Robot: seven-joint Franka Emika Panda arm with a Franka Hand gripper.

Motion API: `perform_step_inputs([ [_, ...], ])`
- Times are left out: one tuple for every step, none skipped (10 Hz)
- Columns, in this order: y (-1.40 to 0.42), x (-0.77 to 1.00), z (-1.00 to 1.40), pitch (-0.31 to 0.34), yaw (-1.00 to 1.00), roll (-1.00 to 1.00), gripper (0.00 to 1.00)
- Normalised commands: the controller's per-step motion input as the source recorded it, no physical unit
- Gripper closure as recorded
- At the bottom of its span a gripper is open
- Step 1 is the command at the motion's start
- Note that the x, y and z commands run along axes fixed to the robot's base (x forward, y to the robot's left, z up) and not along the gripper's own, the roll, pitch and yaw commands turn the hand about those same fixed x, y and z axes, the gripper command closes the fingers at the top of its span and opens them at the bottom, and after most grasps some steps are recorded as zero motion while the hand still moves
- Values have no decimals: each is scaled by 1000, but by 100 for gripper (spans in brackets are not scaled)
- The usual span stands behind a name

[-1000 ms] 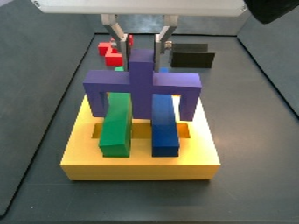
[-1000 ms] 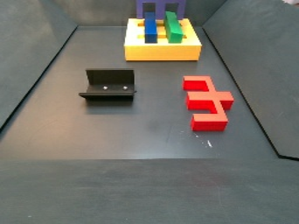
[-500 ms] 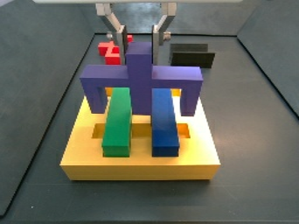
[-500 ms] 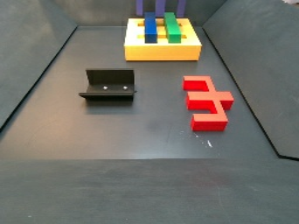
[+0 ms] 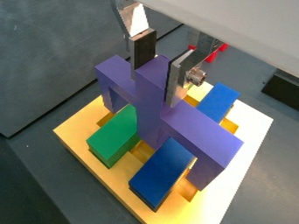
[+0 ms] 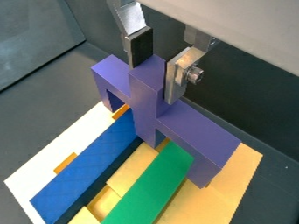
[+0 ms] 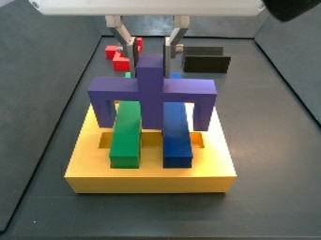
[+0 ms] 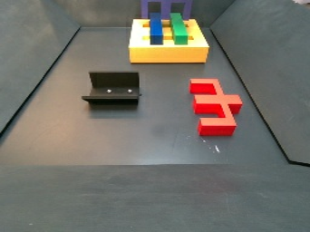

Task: Pick up the purple object. Move up. Move to above the board. Insert the purple object.
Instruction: Insert the purple object.

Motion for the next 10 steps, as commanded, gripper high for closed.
perform_step_inputs([
  [0,-6,0,0,91,0,100],
  [-11,0,0,-17,134,0,100],
  [-57,0,-29,-27,163,0,100],
  [-74,20,-160,-50,174,0,100],
  [-46,0,-171,-47,183,0,100],
  [-3,0,-146,-50,151,0,100],
  [0,0,-194,-59,103,0,100],
  [0,66,-257,-67,0,-17,100],
  [0,57,-260,-53,0,0,100],
  [-17,60,-220,-36,0,0,100],
])
